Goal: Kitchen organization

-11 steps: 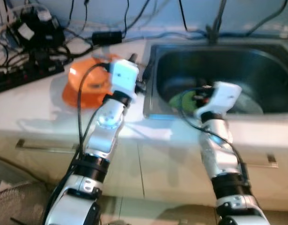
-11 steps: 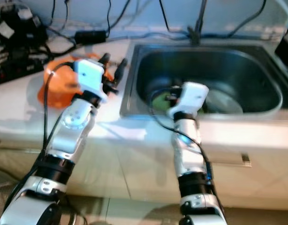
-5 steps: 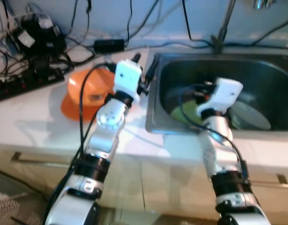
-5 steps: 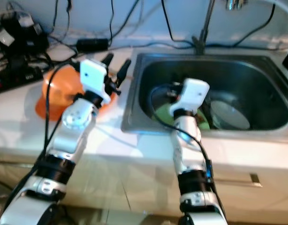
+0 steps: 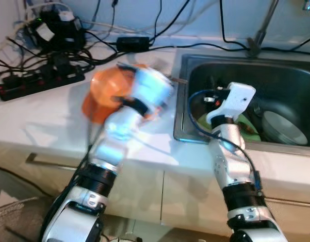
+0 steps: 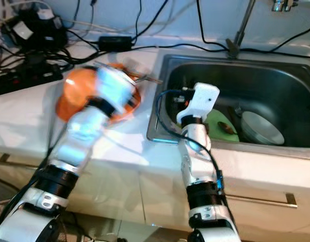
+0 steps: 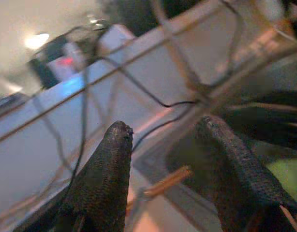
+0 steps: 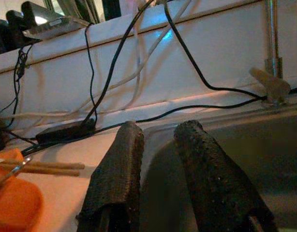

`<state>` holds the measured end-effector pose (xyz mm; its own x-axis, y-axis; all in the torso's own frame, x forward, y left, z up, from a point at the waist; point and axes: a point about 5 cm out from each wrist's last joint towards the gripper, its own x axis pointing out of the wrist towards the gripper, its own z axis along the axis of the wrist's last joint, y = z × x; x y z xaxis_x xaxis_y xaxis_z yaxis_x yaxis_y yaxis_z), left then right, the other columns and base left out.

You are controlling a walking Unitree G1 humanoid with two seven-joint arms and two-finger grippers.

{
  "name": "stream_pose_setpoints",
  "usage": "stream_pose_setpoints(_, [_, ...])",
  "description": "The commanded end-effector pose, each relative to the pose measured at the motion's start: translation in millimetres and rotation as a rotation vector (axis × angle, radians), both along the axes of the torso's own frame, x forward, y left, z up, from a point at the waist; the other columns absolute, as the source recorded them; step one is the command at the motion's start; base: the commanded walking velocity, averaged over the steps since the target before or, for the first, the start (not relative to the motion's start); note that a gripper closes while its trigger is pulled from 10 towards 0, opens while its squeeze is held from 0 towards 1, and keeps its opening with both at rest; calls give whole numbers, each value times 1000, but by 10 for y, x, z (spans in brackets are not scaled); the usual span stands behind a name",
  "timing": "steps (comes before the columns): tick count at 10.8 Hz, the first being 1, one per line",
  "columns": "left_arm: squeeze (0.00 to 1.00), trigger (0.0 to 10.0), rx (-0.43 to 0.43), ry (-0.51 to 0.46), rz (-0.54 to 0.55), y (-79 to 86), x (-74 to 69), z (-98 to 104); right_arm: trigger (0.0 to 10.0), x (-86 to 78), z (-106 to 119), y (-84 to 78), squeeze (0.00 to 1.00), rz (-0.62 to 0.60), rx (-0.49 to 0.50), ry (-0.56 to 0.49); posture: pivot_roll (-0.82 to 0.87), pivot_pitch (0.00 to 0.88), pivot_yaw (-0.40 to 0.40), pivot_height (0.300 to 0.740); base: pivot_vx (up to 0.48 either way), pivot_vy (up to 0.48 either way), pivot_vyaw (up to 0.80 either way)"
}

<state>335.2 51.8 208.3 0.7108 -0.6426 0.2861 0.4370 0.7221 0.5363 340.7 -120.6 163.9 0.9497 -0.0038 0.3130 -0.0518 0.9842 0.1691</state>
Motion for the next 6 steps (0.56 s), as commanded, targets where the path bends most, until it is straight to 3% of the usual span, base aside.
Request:
stream_pose_setpoints(1, [0,10000,75,0,-11,-21,9,-30,10000,-11,-49,-11,0,-7,2,17,18,64,57,740,0,0,0])
stream_pose_setpoints(2, [1000,10000,188,30,11,-24,44,-156,10000,-9,-56,-10,0,-7,3,20,23,61,57,740,0,0,0])
stream_pose_setpoints(4, [1000,10000,416,63,136,-6,195,-247,10000,-2,-63,-9,0,-6,5,24,29,61,55,740,0,0,0])
stream_pose_setpoints(5, [420,10000,473,32,156,-45,238,-207,10000,4,-62,-3,0,-3,6,24,30,60,55,740,0,0,0])
stream_pose_setpoints(6, [0,10000,467,30,173,-63,268,-182,10000,7,-62,-2,0,-3,6,24,30,58,55,740,0,0,0])
